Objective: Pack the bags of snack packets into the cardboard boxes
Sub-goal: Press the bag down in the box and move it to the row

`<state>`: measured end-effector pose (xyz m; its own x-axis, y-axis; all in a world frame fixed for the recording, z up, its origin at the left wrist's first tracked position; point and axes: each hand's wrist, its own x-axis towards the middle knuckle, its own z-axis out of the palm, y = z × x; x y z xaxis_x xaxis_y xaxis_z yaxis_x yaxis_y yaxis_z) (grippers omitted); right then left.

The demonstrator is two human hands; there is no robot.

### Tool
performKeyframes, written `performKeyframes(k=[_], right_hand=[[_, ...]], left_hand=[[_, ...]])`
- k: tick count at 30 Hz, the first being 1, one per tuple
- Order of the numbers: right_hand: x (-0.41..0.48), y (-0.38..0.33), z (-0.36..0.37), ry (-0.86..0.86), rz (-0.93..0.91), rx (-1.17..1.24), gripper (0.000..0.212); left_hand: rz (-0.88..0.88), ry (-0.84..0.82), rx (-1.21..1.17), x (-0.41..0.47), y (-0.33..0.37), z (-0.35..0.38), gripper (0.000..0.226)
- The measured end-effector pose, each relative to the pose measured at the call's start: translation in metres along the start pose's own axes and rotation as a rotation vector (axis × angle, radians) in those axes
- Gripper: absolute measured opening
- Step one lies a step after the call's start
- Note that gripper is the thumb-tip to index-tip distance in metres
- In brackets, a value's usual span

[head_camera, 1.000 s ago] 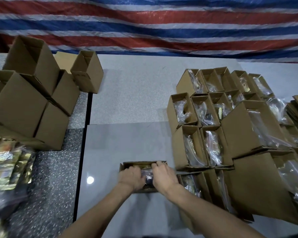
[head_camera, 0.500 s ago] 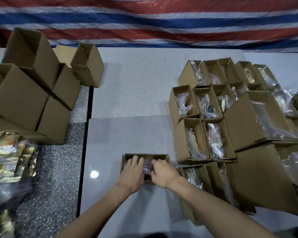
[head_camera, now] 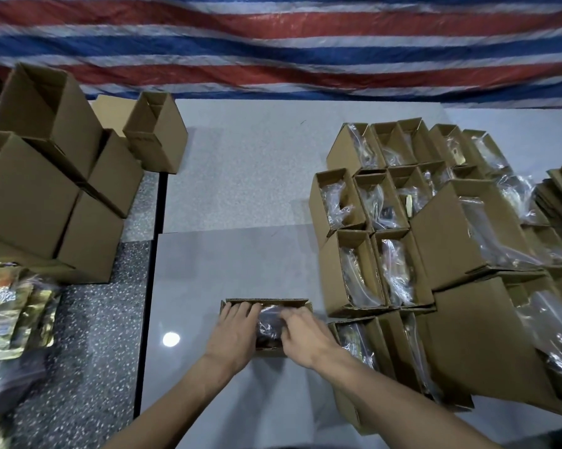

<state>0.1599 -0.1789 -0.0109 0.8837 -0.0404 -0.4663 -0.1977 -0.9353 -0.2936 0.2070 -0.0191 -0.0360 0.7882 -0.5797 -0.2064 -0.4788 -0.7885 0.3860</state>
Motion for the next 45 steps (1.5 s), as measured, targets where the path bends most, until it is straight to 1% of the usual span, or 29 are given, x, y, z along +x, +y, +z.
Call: performKeyframes(k=[2,3,4,5,6,7,8,9,10,11,12,15,18,20,22,25,27,28,30,31,33,34,36,38,41,43,45], right_hand=[[-0.004,0.007,0.003,0.178,-0.002,-0.008,0.032],[-0.006,0.009,0.003,0.235,0.051,0.0,0.03],[-0.006,0.01,0.003,0.25,0.137,0.021,0.028],[-0.006,0.011,0.003,0.225,0.239,0.058,0.029],[-0.004,0.012,0.002,0.168,0.328,0.092,0.032],[-0.002,0.014,0.001,0.099,0.389,0.112,0.032],[0.0,0.016,0.001,0.04,0.423,0.135,0.032],[0.001,0.017,0.001,0.003,0.441,0.17,0.03],[0.003,0.018,0.002,-0.015,0.446,0.206,0.028],[0.004,0.019,0.003,-0.022,0.446,0.237,0.028],[0.005,0.02,0.004,-0.022,0.444,0.261,0.027],[0.007,0.02,0.002,-0.006,0.448,0.311,0.025],[0.009,0.024,-0.004,0.016,0.435,0.333,0.022],[0.012,0.026,-0.01,0.026,0.4,0.361,0.022],[0.016,0.027,-0.016,0.035,0.362,0.394,0.022],[0.021,0.027,-0.025,0.053,0.313,0.384,0.023],[0.024,0.025,-0.029,0.069,0.281,0.35,0.024],[0.025,0.023,-0.03,0.087,0.274,0.335,0.024],[0.026,0.021,-0.027,0.127,0.284,0.328,0.022],[0.026,0.02,-0.023,0.142,0.294,0.329,0.021],[0.024,0.018,-0.014,0.138,0.31,0.326,0.022],[0.024,0.015,-0.008,0.121,0.319,0.311,0.026],[0.024,0.01,0.003,0.077,0.357,0.273,0.043],[0.026,0.006,0.01,0.068,0.406,0.261,0.057],[0.03,0.006,0.013,0.074,0.445,0.258,0.058],[0.032,0.007,0.013,0.076,0.445,0.246,0.056],[0.032,0.006,0.015,0.073,0.434,0.236,0.052]], left_hand=[[-0.001,0.166,0.009,-0.009,-0.009,-0.005,0.044],[-0.058,0.245,0.011,-0.014,-0.015,-0.005,0.043],[-0.145,0.282,-0.003,-0.019,-0.02,-0.005,0.042],[-0.252,0.285,-0.042,-0.024,-0.024,-0.005,0.042],[-0.375,0.248,-0.118,-0.027,-0.028,-0.004,0.048],[-0.504,0.166,-0.23,-0.028,-0.031,0.0,0.054],[-0.623,0.066,-0.37,-0.028,-0.033,0.002,0.055],[-0.708,-0.025,-0.5,-0.027,-0.035,0.004,0.05],[-0.746,-0.091,-0.609,-0.025,-0.035,0.006,0.042],[-0.746,-0.114,-0.685,-0.024,-0.035,0.008,0.037],[-0.729,-0.114,-0.708,-0.022,-0.035,0.01,0.035],[-0.698,-0.119,-0.683,-0.015,-0.037,0.011,0.036],[-0.717,-0.16,-0.784,-0.01,-0.042,0.008,0.036],[-0.732,-0.143,-0.865,-0.01,-0.045,0.004,0.033],[-0.74,-0.092,-0.919,-0.012,-0.047,0.0,0.038],[-0.703,-0.052,-0.843,-0.012,-0.047,-0.003,0.046],[-0.696,-0.052,-0.751,-0.01,-0.045,-0.003,0.043],[-0.684,-0.05,-0.682,-0.009,-0.045,-0.003,0.038],[-0.662,-0.019,-0.541,-0.007,-0.044,-0.002,0.02],[-0.669,0.007,-0.506,-0.006,-0.044,-0.001,0.013],[-0.71,0.057,-0.483,-0.004,-0.042,-0.001,0.008],[-0.733,0.071,-0.469,-0.002,-0.041,-0.001,0.006],[-0.751,0.049,-0.471,-0.001,-0.039,0.001,0.005],[-0.732,-0.018,-0.532,-0.002,-0.039,0.002,0.006],[-0.692,-0.107,-0.689,-0.008,-0.045,0.002,0.009],[-0.712,-0.124,-0.776,-0.011,-0.051,0.001,0.023],[-0.731,-0.117,-0.755,-0.01,-0.052,0.002,0.039]])
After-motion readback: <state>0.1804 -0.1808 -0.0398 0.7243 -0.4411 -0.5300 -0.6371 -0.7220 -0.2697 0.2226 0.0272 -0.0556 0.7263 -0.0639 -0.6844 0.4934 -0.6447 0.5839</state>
